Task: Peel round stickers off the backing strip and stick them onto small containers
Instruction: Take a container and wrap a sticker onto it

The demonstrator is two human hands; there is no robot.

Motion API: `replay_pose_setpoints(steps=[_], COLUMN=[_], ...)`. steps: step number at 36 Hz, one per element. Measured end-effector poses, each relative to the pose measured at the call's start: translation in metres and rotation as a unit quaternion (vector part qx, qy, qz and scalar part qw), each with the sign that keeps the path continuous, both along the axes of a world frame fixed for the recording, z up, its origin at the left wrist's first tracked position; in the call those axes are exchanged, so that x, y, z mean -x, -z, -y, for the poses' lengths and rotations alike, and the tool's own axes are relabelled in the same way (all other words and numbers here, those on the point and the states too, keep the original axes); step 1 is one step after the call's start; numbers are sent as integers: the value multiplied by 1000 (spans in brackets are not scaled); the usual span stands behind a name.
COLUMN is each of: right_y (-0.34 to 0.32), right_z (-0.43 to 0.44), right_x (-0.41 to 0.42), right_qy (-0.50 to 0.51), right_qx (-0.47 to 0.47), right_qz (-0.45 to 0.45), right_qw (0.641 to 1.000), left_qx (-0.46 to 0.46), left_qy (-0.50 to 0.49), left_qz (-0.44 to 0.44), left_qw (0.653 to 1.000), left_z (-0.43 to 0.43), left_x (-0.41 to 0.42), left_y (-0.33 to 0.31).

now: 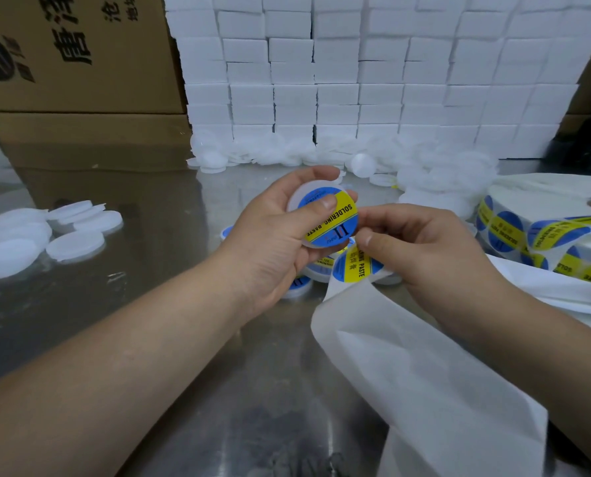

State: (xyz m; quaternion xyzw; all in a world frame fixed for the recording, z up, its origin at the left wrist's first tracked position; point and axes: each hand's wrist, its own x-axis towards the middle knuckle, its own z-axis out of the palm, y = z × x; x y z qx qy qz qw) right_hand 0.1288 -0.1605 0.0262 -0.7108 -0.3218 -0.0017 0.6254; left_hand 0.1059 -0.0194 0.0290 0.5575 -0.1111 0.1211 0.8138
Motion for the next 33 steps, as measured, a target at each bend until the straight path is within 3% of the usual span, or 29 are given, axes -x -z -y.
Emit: replay_pose_setpoints(steps=[33], right_y=[1], right_z=[1], right_x=[-2], right_qy=[-48], right_qx=[-6], right_qz=[0], right_qw=[999], left_qx=[-113], left_qy=[-58], left_qz=[4], left_qw=[992], left_z=[1], left_x=[5], left_y=[1])
